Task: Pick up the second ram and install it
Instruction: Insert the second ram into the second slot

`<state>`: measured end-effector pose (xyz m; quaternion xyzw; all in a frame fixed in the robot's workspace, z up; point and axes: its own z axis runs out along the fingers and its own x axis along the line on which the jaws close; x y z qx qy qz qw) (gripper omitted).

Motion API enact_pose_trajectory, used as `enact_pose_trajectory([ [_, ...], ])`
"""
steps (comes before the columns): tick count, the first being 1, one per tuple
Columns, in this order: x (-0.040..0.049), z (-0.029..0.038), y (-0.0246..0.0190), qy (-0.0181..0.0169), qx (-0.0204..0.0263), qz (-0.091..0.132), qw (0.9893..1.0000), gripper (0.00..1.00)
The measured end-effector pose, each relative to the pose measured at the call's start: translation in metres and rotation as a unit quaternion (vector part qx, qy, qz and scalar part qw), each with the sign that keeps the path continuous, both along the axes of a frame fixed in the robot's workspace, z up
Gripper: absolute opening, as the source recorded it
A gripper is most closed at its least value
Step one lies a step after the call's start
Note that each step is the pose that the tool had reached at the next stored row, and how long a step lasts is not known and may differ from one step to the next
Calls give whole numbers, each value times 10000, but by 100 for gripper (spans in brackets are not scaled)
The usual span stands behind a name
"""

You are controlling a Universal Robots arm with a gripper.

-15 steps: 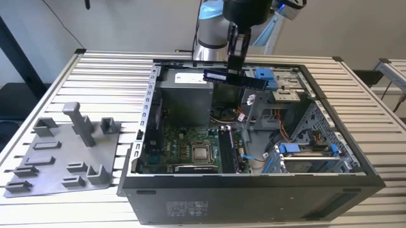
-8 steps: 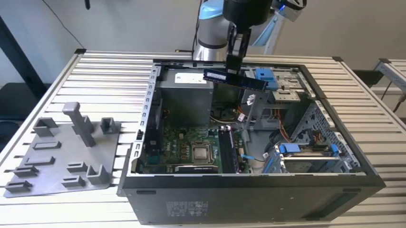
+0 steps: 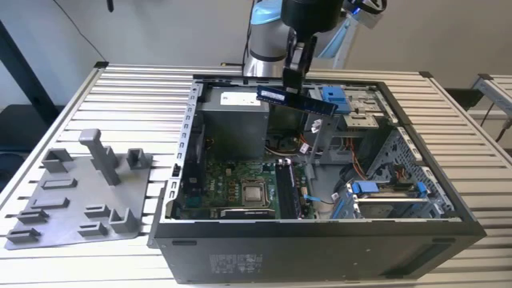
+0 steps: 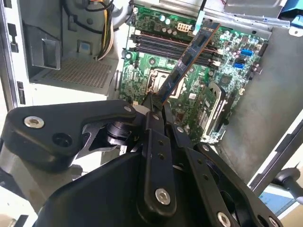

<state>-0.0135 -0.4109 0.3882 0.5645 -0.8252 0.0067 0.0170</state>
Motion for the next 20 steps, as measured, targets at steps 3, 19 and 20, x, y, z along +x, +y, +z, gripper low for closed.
enact_pose_trajectory([
  [3, 0, -1, 0, 0, 0, -112, 9999, 14],
  [19, 0, -4, 0, 0, 0, -699, 9976, 14],
  [20, 0, -4, 0, 0, 1, -736, 9973, 14],
])
